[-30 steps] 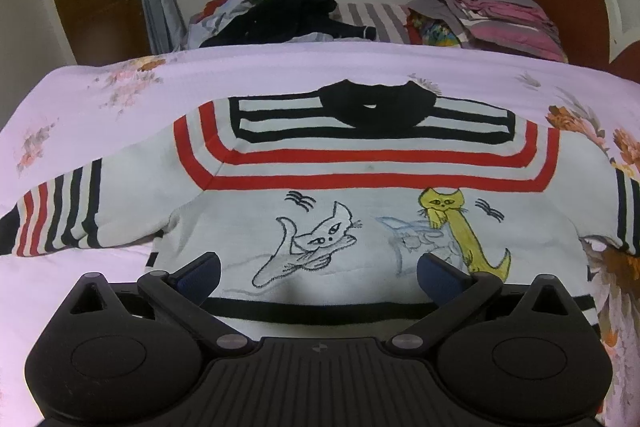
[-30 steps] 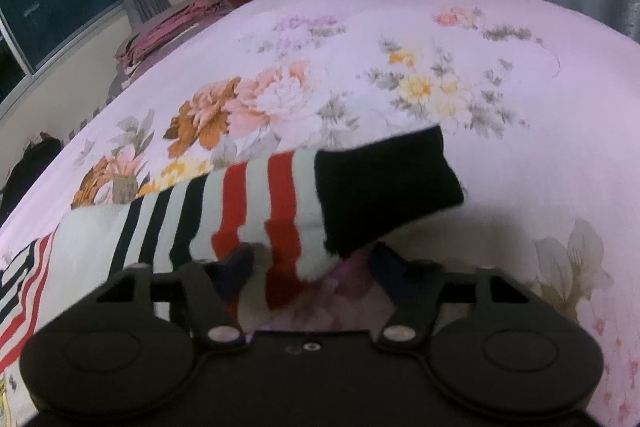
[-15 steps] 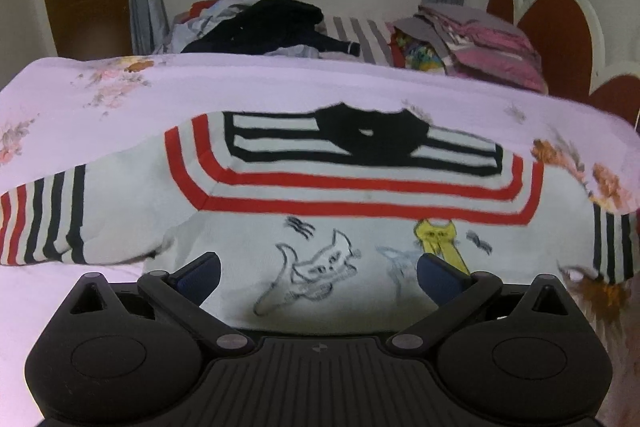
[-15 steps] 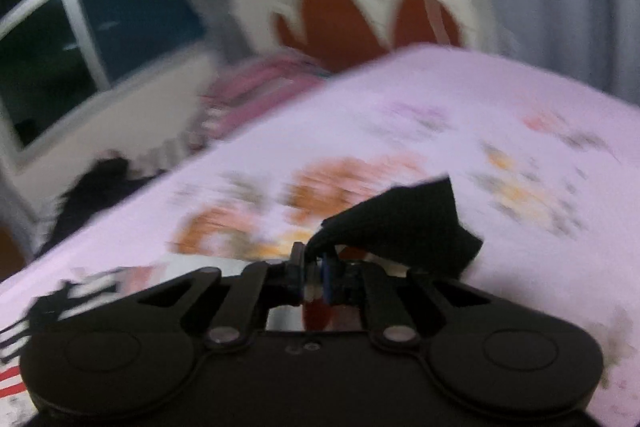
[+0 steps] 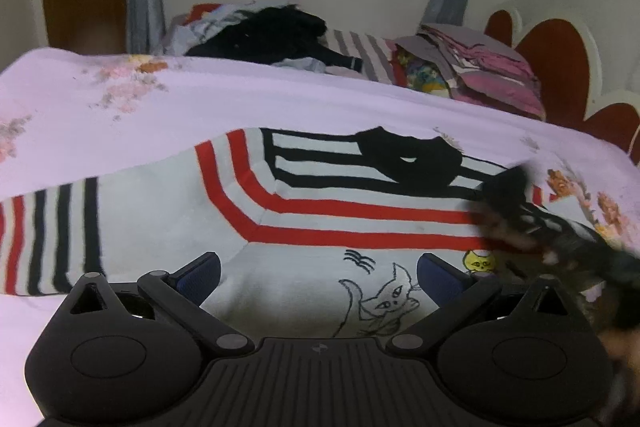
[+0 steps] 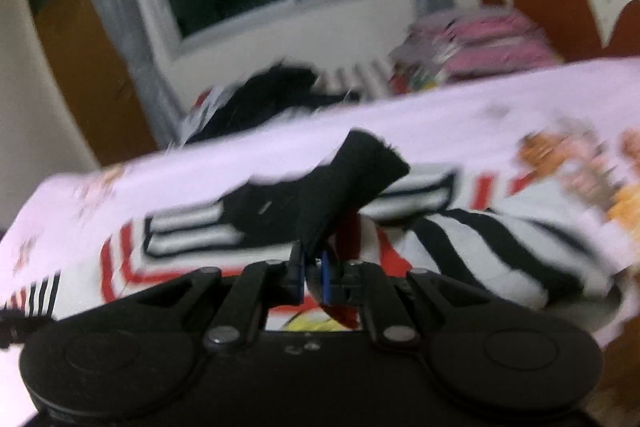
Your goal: Fold small clothes
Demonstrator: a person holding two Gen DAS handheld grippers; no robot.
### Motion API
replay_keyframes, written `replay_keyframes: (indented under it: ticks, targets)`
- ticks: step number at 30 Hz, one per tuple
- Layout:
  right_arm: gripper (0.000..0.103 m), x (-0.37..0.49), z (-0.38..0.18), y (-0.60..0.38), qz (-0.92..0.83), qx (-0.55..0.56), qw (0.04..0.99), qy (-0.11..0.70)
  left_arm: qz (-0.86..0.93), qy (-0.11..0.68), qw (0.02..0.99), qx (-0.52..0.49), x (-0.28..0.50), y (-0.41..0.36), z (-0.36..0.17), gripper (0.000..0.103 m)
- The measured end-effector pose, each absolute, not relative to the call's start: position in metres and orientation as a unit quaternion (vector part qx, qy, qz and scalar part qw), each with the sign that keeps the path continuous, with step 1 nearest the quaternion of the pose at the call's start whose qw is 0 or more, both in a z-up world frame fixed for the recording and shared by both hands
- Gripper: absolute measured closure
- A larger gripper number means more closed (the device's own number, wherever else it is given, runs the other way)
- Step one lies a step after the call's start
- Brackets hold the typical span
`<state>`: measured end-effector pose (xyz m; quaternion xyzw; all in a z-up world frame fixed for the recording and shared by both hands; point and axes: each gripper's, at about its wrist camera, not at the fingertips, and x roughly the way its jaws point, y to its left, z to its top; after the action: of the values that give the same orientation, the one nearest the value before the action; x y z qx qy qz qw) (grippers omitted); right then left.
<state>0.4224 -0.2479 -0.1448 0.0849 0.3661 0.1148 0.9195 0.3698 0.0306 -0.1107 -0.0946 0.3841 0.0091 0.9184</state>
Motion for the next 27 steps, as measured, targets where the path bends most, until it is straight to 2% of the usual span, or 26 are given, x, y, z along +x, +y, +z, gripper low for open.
replay_keyframes:
  ticks: [1, 2, 3, 5, 9, 17, 19, 20, 21, 23, 24, 25, 26, 27]
  targets:
    - [0.086, 0.422, -0.151, -0.242, 0.12, 0.086, 0.915, 0.375, 0.0, 0.387, 0.917, -0.1, 0.373, 0.032, -0.113, 0.0]
    - [0.078, 0.419, -0.156, -0.237, 0.124, 0.094, 0.909, 0.386, -0.008, 0.389, 0.915, -0.101, 0.376, 0.032, -0.116, 0.0]
    - [0.063, 0.416, -0.159, -0.232, 0.129, 0.097, 0.905, 0.393, -0.017, 0.391, 0.914, -0.104, 0.379, 0.031, -0.118, 0.0]
    - [0.048, 0.403, -0.155, -0.231, 0.136, 0.11, 0.904, 0.389, -0.035, 0.399, 0.909, -0.112, 0.386, 0.025, -0.123, 0.0]
    - [0.05, 0.375, -0.131, -0.254, 0.125, 0.099, 0.917, 0.367, -0.084, 0.417, 0.896, -0.131, 0.403, 0.001, -0.136, 0.0]
    - [0.042, 0.332, -0.127, -0.324, 0.029, 0.04, 0.931, 0.361, -0.134, 0.432, 0.875, -0.173, 0.442, -0.044, -0.176, 0.001]
    - [0.042, 0.328, -0.135, -0.337, 0.001, 0.03, 0.929, 0.368, -0.134, 0.433, 0.873, -0.181, 0.447, -0.048, -0.182, 0.022]
    - [0.042, 0.328, -0.139, -0.343, -0.012, 0.029, 0.928, 0.372, -0.138, 0.438, 0.869, -0.182, 0.449, -0.049, -0.186, 0.036]
    - [0.042, 0.33, -0.145, -0.349, -0.022, 0.032, 0.924, 0.38, -0.137, 0.442, 0.867, -0.185, 0.451, -0.05, -0.19, 0.042]
    - [0.042, 0.334, -0.152, -0.357, -0.033, 0.041, 0.921, 0.386, -0.126, 0.44, 0.871, -0.178, 0.452, -0.053, -0.193, 0.046]
    - [0.042, 0.336, -0.156, -0.36, -0.037, 0.042, 0.92, 0.389, -0.124, 0.44, 0.872, -0.175, 0.452, -0.055, -0.192, 0.054]
    - [0.042, 0.339, -0.159, -0.361, -0.039, 0.041, 0.918, 0.392, -0.124, 0.439, 0.873, -0.172, 0.453, -0.057, -0.192, 0.064]
    - [0.042, 0.341, -0.162, -0.361, -0.04, 0.043, 0.918, 0.392, -0.126, 0.441, 0.871, -0.174, 0.454, -0.055, -0.194, 0.091]
    - [0.043, 0.345, -0.165, -0.361, -0.039, 0.046, 0.917, 0.394, -0.13, 0.443, 0.869, -0.18, 0.455, -0.053, -0.194, 0.097]
